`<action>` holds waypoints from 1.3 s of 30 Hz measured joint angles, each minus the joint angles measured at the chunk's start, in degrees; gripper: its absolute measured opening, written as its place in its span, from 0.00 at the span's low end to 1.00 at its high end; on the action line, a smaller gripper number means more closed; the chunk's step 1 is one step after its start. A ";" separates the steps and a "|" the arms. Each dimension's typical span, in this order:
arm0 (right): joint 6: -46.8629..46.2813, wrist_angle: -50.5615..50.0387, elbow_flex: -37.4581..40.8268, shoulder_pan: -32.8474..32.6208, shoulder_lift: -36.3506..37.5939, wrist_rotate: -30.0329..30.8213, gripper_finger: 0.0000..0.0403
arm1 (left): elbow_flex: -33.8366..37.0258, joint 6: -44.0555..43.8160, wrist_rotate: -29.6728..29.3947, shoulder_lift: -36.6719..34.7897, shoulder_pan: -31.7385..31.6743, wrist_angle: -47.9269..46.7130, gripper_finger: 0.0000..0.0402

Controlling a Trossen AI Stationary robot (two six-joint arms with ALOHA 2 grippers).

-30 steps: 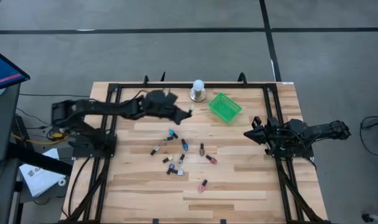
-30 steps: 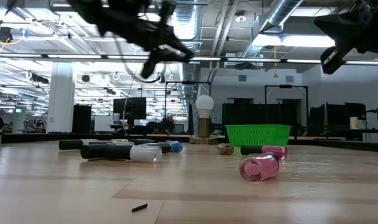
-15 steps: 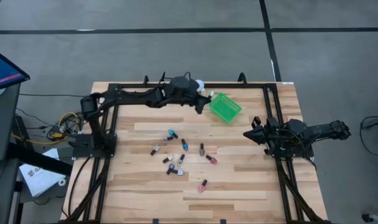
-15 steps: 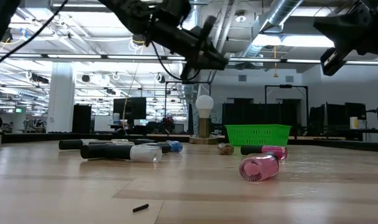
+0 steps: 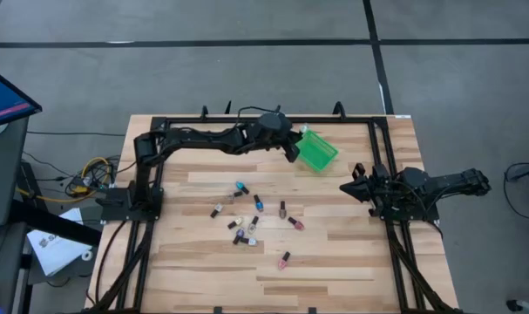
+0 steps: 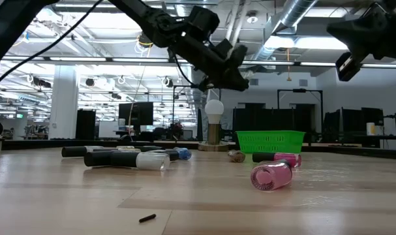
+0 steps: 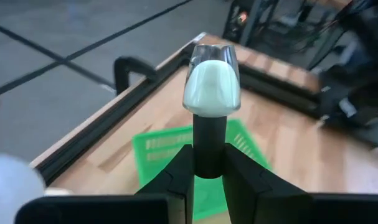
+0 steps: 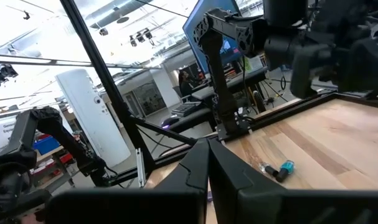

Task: Pick & Place Nail Polish
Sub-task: Put the light green nail polish bottle into the green bin

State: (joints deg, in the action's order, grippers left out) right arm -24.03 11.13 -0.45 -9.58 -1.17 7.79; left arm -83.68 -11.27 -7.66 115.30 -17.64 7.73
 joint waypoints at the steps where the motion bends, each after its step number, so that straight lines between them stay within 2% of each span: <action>1: 0.01 -0.11 0.00 -0.02 0.00 0.00 0.00 | 0.00 0.34 -0.80 0.44 0.12 0.06 0.12; 14: 0.00 -0.71 0.00 -0.02 0.00 0.00 0.00 | 0.02 1.00 -11.19 4.69 4.02 0.25 0.12; 22: 0.00 -0.84 0.00 -0.02 0.00 0.00 0.00 | 0.04 0.72 -13.44 5.58 4.25 0.60 0.12; 30: 0.00 -0.84 0.00 -0.01 0.00 0.00 0.00 | 0.04 -0.03 -13.51 5.58 3.30 0.67 0.12; 34: 0.00 -0.42 0.00 0.02 0.00 0.02 0.00 | 0.11 -0.09 -9.42 5.03 4.01 0.33 0.12; 36: 0.06 1.24 0.00 0.20 0.00 2.24 0.00 | -0.04 -0.01 -7.59 4.26 4.86 0.65 0.12; 39: 0.56 1.08 -0.41 1.41 0.01 9.30 0.00 | -0.31 0.31 -3.40 2.95 6.01 0.62 0.12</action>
State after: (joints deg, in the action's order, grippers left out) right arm -23.47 12.21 -0.86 -8.18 -1.16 17.09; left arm -83.99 -10.97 -11.06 118.25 -11.64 8.35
